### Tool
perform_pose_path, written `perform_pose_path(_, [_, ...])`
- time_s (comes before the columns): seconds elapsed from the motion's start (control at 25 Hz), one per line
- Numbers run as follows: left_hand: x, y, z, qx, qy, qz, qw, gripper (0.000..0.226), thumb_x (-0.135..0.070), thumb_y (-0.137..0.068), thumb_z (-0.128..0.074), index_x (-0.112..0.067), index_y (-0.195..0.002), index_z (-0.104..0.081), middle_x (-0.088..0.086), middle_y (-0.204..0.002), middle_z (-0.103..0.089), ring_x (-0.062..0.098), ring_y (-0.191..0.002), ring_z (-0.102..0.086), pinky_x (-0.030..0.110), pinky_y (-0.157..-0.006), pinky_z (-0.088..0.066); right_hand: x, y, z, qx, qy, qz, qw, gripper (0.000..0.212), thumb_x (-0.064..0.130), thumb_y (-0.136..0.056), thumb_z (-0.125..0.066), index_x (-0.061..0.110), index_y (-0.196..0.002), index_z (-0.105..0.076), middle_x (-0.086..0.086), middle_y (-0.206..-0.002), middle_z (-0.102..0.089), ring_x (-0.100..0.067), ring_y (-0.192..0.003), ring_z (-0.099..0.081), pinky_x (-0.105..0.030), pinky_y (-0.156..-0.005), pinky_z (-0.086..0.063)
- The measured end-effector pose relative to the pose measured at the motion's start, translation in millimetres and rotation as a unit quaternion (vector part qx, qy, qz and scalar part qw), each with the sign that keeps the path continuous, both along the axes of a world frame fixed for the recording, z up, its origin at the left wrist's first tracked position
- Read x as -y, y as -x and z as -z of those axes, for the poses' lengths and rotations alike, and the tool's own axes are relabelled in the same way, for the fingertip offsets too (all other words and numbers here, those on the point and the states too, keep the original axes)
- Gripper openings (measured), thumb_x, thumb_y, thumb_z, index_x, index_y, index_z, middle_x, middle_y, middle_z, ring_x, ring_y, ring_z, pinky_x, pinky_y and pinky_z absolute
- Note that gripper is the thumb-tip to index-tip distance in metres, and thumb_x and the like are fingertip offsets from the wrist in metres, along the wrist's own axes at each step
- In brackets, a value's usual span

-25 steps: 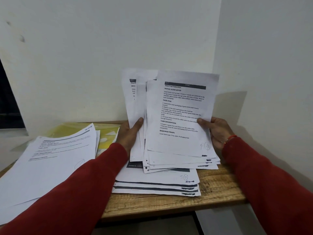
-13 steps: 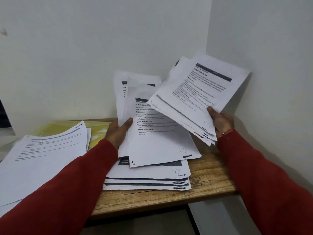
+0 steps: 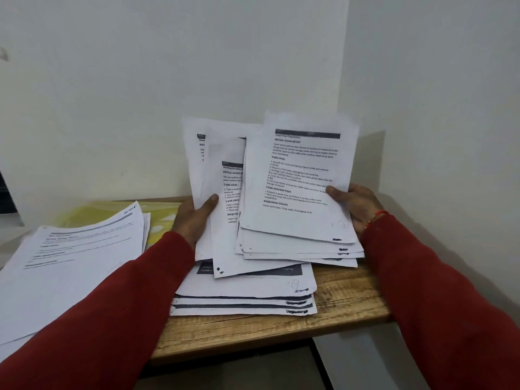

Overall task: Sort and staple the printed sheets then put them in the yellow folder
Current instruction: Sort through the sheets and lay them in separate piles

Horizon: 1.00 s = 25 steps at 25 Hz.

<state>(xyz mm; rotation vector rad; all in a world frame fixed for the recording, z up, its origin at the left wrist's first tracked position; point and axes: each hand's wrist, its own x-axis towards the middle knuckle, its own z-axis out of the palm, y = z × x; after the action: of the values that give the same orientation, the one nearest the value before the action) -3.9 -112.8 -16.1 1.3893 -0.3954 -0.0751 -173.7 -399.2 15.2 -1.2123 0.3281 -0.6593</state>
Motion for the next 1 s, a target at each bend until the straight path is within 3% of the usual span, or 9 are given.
perform_pose_path(0.2, [-0.7,-0.7,-0.6,0.016,-0.014,-0.018,1.0,0.028,-0.027,-0.092,-0.07,-0.007,-0.112,-0.067,0.004,-0.101,-0.072,0.026,-0.093,-0.07,0.038,-0.087,-0.055,11.6,7.0,-0.7,-0.062,0.058,0.005,0.996,0.029,-0.004,-0.086,-0.066,-0.004,-0.115,-0.063,-0.02,-0.109,-0.069,-0.031,-0.085,-0.069,-0.043,-0.073,-0.061])
perform_pose_path(0.36, [-0.1,2.3,2.0,0.023,-0.04,-0.005,0.999,0.027,-0.022,-0.095,-0.066,-0.006,-0.116,-0.067,0.01,-0.11,-0.07,0.026,-0.097,-0.068,0.038,-0.091,-0.053,28.5,18.1,2.4,-0.103,0.11,0.048,0.987,0.015,-0.003,-0.085,-0.069,0.003,-0.098,-0.068,-0.023,-0.111,-0.068,-0.033,-0.088,-0.067,-0.05,-0.091,-0.054])
perform_pose_path(0.44, [-0.2,1.8,6.0,0.036,-0.068,-0.002,0.997,0.032,-0.021,-0.096,-0.065,-0.002,-0.122,-0.066,0.01,-0.113,-0.07,0.025,-0.098,-0.067,0.035,-0.091,-0.051,37.7,24.4,8.4,-0.126,0.112,0.051,0.984,0.019,-0.004,-0.084,-0.069,0.003,-0.102,-0.068,-0.023,-0.114,-0.068,-0.036,-0.094,-0.068,-0.053,-0.095,-0.052])
perform_pose_path(0.68, [-17.9,-9.7,9.3,0.061,-0.149,-0.036,0.986,0.034,-0.028,-0.096,-0.064,-0.006,-0.122,-0.067,0.01,-0.116,-0.07,0.026,-0.105,-0.066,0.034,-0.094,-0.049,40.7,23.1,17.9,-0.186,0.174,0.032,0.966,0.021,-0.003,-0.085,-0.069,-0.002,-0.105,-0.066,-0.02,-0.107,-0.067,-0.029,-0.08,-0.066,-0.044,-0.087,-0.054])
perform_pose_path(0.8, [-23.9,-11.0,6.7,0.045,-0.136,-0.043,0.989,0.033,-0.023,-0.096,-0.064,-0.001,-0.121,-0.066,0.014,-0.117,-0.069,0.026,-0.102,-0.066,0.033,-0.09,-0.049,43.8,21.6,18.1,-0.182,0.149,0.035,0.971,0.019,-0.001,-0.082,-0.073,0.002,-0.101,-0.068,-0.018,-0.113,-0.069,-0.035,-0.093,-0.068,-0.053,-0.094,-0.052])
perform_pose_path(1.0, [-35.4,-10.8,-18.1,0.019,-0.096,-0.075,0.992,0.039,-0.022,-0.096,-0.066,0.001,-0.127,-0.061,0.01,-0.122,-0.065,0.026,-0.105,-0.064,0.034,-0.093,-0.049,30.0,15.2,23.1,-0.186,0.021,-0.042,0.981,0.039,-0.007,-0.089,-0.06,-0.007,-0.128,-0.056,-0.022,-0.124,-0.063,-0.039,-0.116,-0.06,-0.054,-0.103,-0.045])
